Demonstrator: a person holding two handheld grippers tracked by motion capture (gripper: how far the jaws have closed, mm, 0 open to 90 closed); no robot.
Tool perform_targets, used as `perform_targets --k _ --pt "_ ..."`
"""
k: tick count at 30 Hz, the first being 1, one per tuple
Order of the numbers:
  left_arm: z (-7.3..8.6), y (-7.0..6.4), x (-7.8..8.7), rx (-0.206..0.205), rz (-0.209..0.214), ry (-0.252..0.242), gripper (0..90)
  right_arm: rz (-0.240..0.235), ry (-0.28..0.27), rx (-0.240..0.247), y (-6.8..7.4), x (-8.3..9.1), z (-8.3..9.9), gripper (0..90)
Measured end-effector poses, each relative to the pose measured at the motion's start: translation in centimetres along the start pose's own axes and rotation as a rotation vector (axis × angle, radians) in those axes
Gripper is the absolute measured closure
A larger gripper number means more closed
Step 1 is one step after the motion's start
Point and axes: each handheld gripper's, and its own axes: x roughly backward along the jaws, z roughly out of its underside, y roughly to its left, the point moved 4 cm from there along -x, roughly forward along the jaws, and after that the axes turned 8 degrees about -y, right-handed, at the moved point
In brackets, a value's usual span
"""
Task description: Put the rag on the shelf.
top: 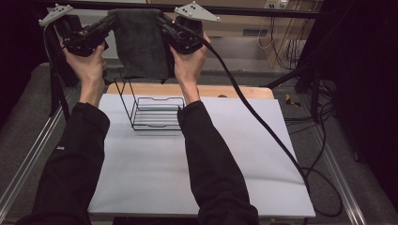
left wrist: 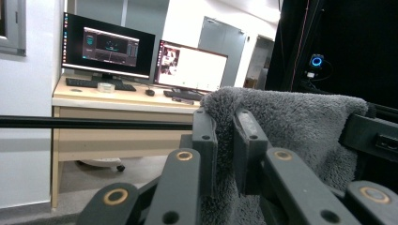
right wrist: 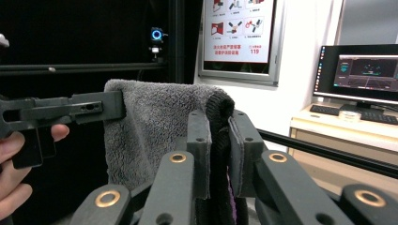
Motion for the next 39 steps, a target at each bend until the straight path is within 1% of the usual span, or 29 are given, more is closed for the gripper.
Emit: perform_targets --k 1,3,4,6,9,10,12,15,18,21,23,24,27,31,33,35,39 --pt "0.1 0.0 -0.1 -0.002 0.002 0.003 80.6 0.001 0.001 0.001 0.0 0.1 0.1 81.0" --pt "0.1 -0.1 -0.4 0.012 0.012 0.003 80.6 0.004 -0.005 -0.007 -0.2 0.3 0.3 81.0" --pt "0.1 -0.1 -0.5 0.012 0.016 0.007 80.6 0.005 -0.008 -0.011 -0.3 0.4 0.3 81.0" --pt "0.0 -0.3 -0.8 0.004 0.018 0.015 80.6 0.006 -0.014 -0.014 -0.4 0.7 0.4 81.0" --pt "-0.3 -0.7 -1.0 -0.004 0.021 0.011 80.6 0.007 -0.026 -0.013 -0.5 1.0 0.3 80.9" --pt "-0.3 -0.7 -1.0 -0.015 0.021 0.011 80.6 0.005 -0.029 -0.011 -0.5 1.0 0.2 80.9" --pt "-0.1 -0.5 -1.0 -0.015 0.018 0.017 80.6 0.001 -0.030 -0.005 -0.3 1.0 0.2 80.9" --pt "0.5 0.1 -0.6 -0.005 0.018 0.023 80.5 -0.003 -0.014 0.006 -0.1 0.8 0.7 80.9" --pt "1.2 0.6 -0.2 -0.016 0.015 0.036 80.5 -0.003 0.008 0.010 0.0 0.5 1.4 80.9" --pt "2.0 1.0 0.1 -0.004 0.023 0.047 80.5 0.001 0.029 0.007 -0.1 0.4 2.1 80.9" --pt "2.4 1.1 0.2 -0.009 0.025 0.056 80.5 0.004 0.041 0.013 -0.1 0.4 2.5 80.9" --pt "2.6 1.1 0.3 -0.005 0.029 0.057 80.5 0.005 0.043 0.013 -0.1 0.5 2.7 80.9" --pt "3.1 1.0 0.7 -0.008 0.035 0.063 80.5 0.007 0.061 0.008 -0.2 0.7 3.5 80.9" --pt "3.7 1.0 1.1 -0.013 0.039 0.079 80.5 0.002 0.071 -0.009 -0.3 1.0 4.3 80.8" --pt "4.3 1.0 1.2 -0.020 0.030 0.104 80.4 0.004 0.083 -0.009 -0.3 1.0 4.7 80.8" --pt "4.9 1.1 1.2 -0.022 0.030 0.120 80.4 0.007 0.098 0.003 -0.4 1.0 5.1 80.8" --pt "5.3 1.1 1.8 -0.016 0.044 0.113 80.5 -0.002 0.104 -0.012 -0.5 1.3 5.7 80.8"
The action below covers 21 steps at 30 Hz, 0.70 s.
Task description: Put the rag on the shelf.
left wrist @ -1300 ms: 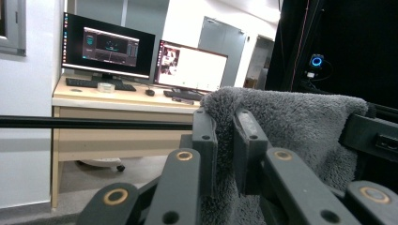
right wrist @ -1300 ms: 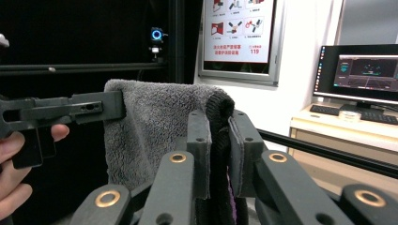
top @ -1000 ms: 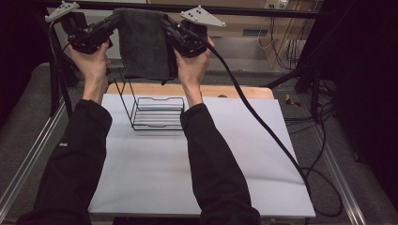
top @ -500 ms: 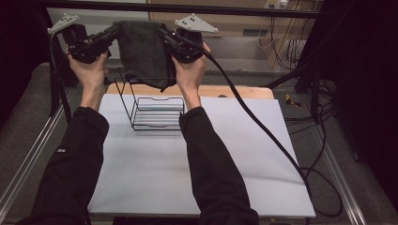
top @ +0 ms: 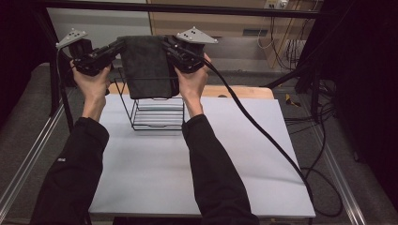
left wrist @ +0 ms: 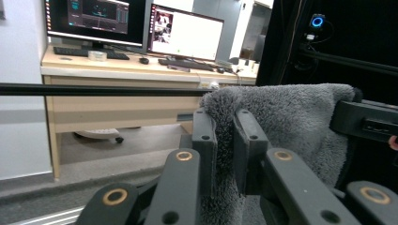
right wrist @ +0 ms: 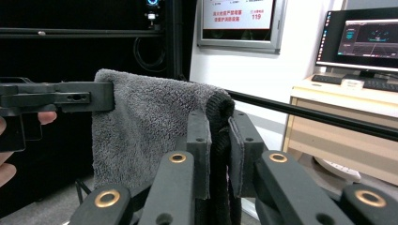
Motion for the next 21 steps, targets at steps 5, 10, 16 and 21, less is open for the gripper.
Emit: perform_targets --k 5,10,16,21 --pt "0.3 -0.1 0.6 -0.013 0.006 0.008 80.5 -0.020 0.004 -0.007 0.2 0.4 0.4 80.8" --pt "0.7 0.0 1.4 -0.009 0.015 0.011 80.4 -0.045 0.019 -0.004 0.7 0.6 0.5 80.7" --pt "0.9 0.1 2.4 -0.021 0.036 0.023 80.3 -0.089 0.042 0.003 1.2 1.1 0.6 80.6" --pt "1.0 -0.2 3.0 -0.024 0.049 0.034 80.2 -0.109 0.048 -0.007 1.4 1.6 0.7 80.5"
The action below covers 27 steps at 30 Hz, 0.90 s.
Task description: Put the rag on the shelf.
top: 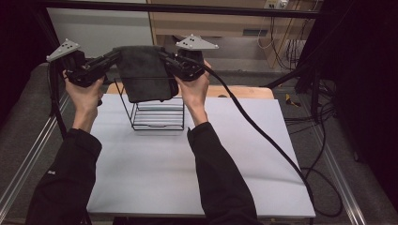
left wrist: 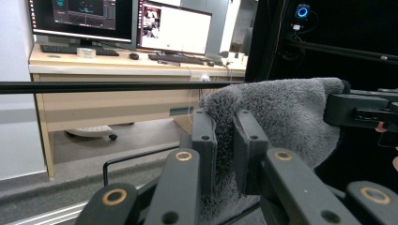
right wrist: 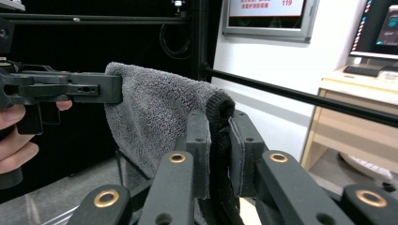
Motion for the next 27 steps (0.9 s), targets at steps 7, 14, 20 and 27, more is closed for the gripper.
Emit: perform_targets --k 7,14,20,27 --pt "0.5 -0.1 0.7 -0.005 0.013 0.026 80.0 -0.024 0.017 -0.003 0.3 0.4 0.5 80.4" --pt "1.0 -0.3 1.2 -0.017 0.022 0.045 79.8 -0.038 0.029 0.013 0.8 0.7 0.8 80.4" --pt "1.7 -0.4 1.7 -0.006 0.033 0.052 79.4 -0.059 0.049 0.015 1.1 1.2 1.1 80.3" --pt "2.2 -0.8 2.2 0.000 0.035 0.088 78.2 -0.086 0.073 0.003 1.4 1.6 1.6 80.1"
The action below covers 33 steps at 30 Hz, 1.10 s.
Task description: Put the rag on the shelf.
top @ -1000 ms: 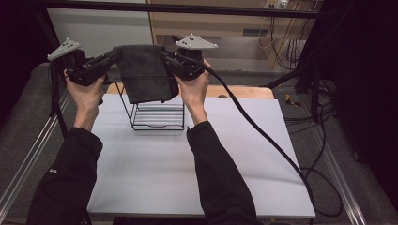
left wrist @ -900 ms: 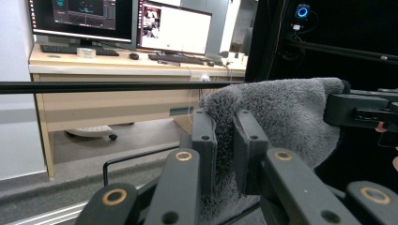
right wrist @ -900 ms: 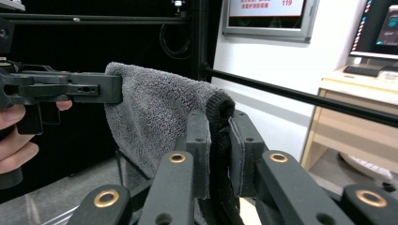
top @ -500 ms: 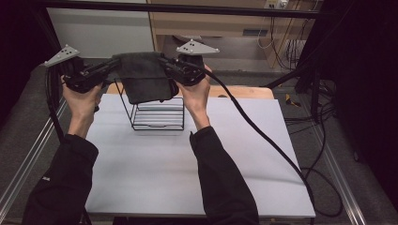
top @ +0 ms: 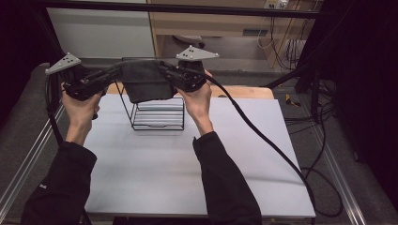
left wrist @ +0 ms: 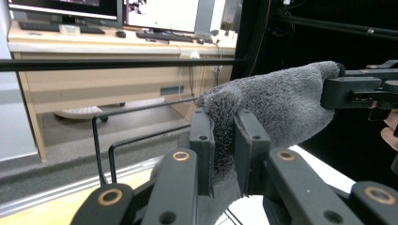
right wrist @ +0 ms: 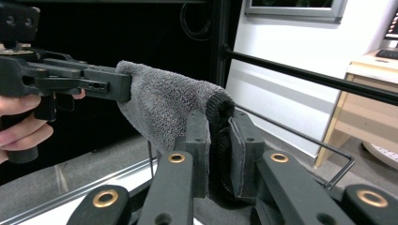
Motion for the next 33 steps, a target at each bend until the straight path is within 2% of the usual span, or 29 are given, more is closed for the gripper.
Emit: perform_targets --k 3,9,14,17,22,25,27,33 --pt "0.2 -0.2 0.4 -0.018 0.004 0.019 77.2 -0.008 0.007 0.008 0.2 0.2 0.2 80.1" --pt "0.0 -0.4 1.3 -0.009 -0.005 0.053 70.4 -0.012 0.013 0.009 0.4 0.4 0.6 80.2" --pt "-1.5 0.2 2.2 0.038 -0.018 0.041 67.8 -0.013 0.018 0.010 0.5 0.5 0.9 80.1" --pt "-2.5 0.4 2.2 0.047 -0.042 0.049 70.6 -0.015 0.019 0.013 0.5 0.6 1.1 80.0" --pt "-3.3 0.1 1.0 0.037 -0.048 0.090 80.8 -0.022 0.022 0.032 0.8 0.6 1.4 79.7" --pt "-3.2 -0.5 0.2 0.018 -0.037 0.119 84.8 -0.023 0.023 0.029 0.8 0.7 1.6 79.7" --pt "-3.0 -0.7 -0.2 0.002 -0.048 0.136 86.9 -0.024 0.023 0.024 0.9 0.7 1.8 79.7" --pt "-1.9 -1.1 -0.6 0.000 -0.029 0.189 89.4 -0.028 0.035 0.033 1.1 0.8 2.1 79.4"
